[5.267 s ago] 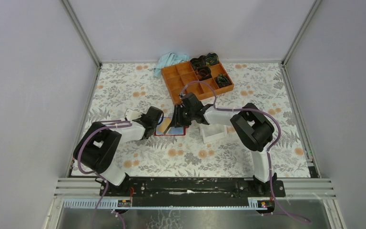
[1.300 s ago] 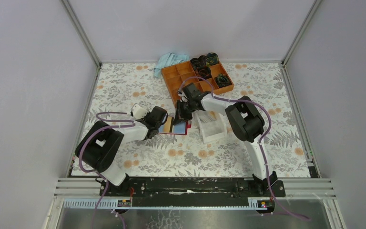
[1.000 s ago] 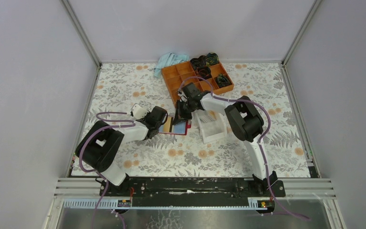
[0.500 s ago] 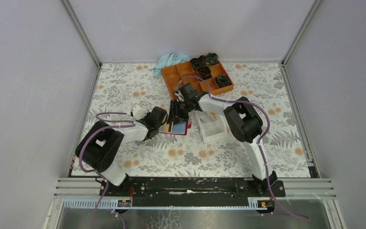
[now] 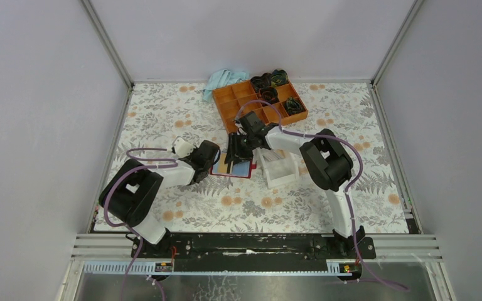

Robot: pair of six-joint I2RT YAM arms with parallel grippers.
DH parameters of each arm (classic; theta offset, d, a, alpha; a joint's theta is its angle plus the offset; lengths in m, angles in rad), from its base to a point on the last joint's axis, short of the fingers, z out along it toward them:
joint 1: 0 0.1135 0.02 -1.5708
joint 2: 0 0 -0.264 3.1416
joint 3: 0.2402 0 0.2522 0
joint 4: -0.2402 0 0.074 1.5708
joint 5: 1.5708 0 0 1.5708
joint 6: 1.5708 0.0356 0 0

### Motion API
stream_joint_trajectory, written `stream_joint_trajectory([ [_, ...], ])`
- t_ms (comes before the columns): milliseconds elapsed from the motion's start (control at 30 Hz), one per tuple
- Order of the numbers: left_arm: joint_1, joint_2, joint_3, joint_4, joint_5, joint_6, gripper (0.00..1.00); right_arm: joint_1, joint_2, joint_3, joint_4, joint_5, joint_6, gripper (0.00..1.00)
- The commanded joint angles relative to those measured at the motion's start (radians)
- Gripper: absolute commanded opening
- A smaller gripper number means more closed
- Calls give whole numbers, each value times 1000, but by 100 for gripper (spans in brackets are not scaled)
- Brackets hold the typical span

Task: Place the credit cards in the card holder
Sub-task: Insert the credit card into the card holder.

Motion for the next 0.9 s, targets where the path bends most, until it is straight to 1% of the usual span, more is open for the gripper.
stream_joint_trajectory([
  [0, -7, 21, -46, -103, 66, 13, 16, 10, -31, -18, -10, 54, -18, 49],
  [133, -7, 5, -57, -88, 80, 16, 16, 11, -42, -10, -14, 58, -18, 49],
  [333, -6, -47, -81, -36, 138, 47, 16, 13, -85, -9, -44, 115, -56, 49],
  [567, -7, -80, -95, -37, 155, 47, 15, 28, -107, -23, -33, 150, -80, 50],
  [600, -8, -81, -98, -37, 155, 45, 16, 32, -113, -25, -34, 162, -86, 48],
  [667, -6, -81, -100, -37, 157, 41, 15, 38, -126, -33, -40, 198, -104, 41],
  [800, -7, -74, -100, -41, 160, 40, 15, 54, -138, -32, -66, 265, -144, 17],
  [867, -7, -70, -99, -43, 161, 38, 15, 66, -135, -24, -85, 292, -164, 12],
])
